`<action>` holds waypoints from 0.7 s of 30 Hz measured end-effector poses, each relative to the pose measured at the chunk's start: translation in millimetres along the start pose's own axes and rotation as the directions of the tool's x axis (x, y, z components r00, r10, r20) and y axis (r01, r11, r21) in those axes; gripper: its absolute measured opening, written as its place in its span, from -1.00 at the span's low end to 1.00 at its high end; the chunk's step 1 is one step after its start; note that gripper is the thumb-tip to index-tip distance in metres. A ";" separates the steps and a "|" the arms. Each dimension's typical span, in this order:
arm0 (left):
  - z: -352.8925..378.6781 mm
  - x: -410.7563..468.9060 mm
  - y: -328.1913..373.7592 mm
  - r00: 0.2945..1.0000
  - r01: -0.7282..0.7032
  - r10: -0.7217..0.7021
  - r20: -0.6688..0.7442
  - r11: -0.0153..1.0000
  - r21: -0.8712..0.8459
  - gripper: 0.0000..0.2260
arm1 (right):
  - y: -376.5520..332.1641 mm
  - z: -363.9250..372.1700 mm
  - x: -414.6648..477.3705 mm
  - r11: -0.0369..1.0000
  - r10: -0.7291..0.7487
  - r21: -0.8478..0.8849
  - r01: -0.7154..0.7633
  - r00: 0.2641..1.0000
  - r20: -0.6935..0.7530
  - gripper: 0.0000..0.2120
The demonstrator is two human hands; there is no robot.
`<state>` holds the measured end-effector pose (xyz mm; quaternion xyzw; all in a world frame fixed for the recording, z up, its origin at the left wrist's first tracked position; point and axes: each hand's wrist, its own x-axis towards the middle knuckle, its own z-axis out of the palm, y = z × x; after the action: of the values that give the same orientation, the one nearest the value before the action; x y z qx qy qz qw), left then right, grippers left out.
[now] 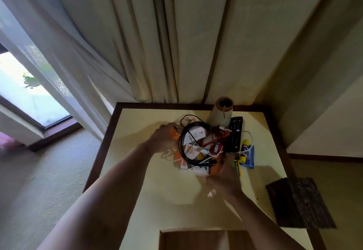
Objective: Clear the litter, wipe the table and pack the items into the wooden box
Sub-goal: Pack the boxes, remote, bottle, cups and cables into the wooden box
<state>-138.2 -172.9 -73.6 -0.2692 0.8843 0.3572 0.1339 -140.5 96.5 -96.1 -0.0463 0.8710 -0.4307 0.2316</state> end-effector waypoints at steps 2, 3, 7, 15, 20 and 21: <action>0.9 -3.3 -1.3 1.000 -0.002 0.001 0.013 1.000 0.013 -0.21 | -6.1 -3.2 -4.6 0.998 -0.039 -0.040 0.039 0.999 0.001 -0.01; 0.6 -5.7 0.1 1.000 -0.014 0.014 0.004 1.000 0.018 -0.17 | -7.3 -5.2 -5.9 0.995 -0.073 -0.061 0.074 0.997 0.008 0.02; -2.5 -15.0 0.3 0.996 -0.061 0.064 -0.068 0.997 0.050 -0.20 | -17.4 -15.2 -19.0 0.970 -0.092 -0.222 0.104 0.994 0.062 -0.06; -34.3 -73.4 23.0 0.967 -0.015 0.141 -0.211 0.861 0.508 -0.27 | -49.8 -47.6 -67.8 0.881 -0.068 -0.471 0.049 0.997 -0.024 0.01; -56.4 -137.8 30.9 0.948 0.075 0.119 -0.297 0.819 0.569 -0.29 | -62.7 -71.6 -112.7 0.871 -0.034 -0.491 -0.001 0.997 -0.063 -0.01; -59.8 -155.2 33.4 0.942 0.093 0.103 -0.320 0.835 0.543 -0.30 | -63.1 -76.5 -124.5 0.894 -0.014 -0.449 -0.013 0.998 -0.056 -0.02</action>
<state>-32.8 -136.0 54.1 -0.2737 0.9597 0.0369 0.0518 -71.3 147.8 37.8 -0.0861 0.9533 -0.2194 0.1891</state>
